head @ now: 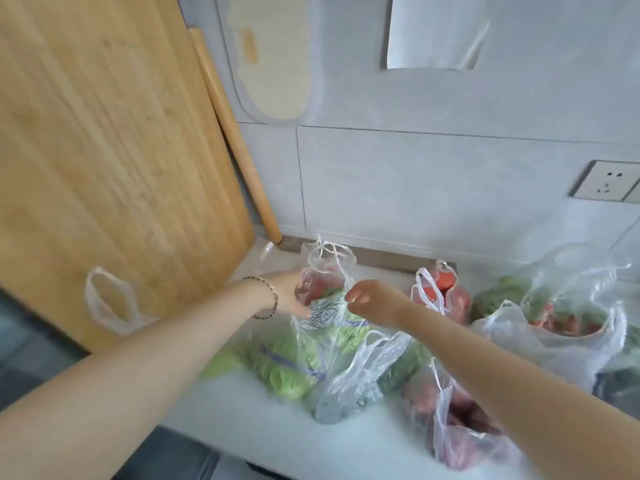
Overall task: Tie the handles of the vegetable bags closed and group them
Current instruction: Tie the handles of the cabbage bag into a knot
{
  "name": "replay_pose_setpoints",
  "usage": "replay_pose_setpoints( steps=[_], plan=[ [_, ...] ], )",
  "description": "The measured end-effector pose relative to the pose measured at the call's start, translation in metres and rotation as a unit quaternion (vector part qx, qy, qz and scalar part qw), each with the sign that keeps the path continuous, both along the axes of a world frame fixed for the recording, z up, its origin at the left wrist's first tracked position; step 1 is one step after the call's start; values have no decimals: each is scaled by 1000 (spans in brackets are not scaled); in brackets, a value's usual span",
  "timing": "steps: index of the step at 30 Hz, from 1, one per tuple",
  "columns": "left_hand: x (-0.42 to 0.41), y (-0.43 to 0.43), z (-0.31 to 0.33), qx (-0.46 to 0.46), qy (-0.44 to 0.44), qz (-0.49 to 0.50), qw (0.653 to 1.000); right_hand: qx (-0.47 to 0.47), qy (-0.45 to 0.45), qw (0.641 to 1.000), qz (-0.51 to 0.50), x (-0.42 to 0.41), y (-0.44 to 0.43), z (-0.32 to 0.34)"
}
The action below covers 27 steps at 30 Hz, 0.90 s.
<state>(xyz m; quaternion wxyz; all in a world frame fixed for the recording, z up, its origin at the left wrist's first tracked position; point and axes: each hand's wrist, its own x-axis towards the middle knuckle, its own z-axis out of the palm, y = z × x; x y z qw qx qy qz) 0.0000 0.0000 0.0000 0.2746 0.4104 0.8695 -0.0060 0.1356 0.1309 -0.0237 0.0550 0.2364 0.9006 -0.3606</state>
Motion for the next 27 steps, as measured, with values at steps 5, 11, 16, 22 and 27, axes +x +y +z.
replay_pose_setpoints(
  steps=[5,11,16,22,27],
  plan=[
    [-23,-21,-14,-38,121,-75,989,-2,6,997,-81,-29,-6,-21],
    [-50,-30,-9,206,255,-31,944,26,19,981,-190,-84,9,-32],
    [-71,-22,-21,303,-70,142,940,7,23,986,-164,-110,17,-42],
    [-95,-11,-25,338,-546,355,680,-172,193,922,-288,-87,7,-25],
    [-103,-11,-37,381,-540,333,673,-199,236,902,-302,-71,-9,-17]
  ],
)
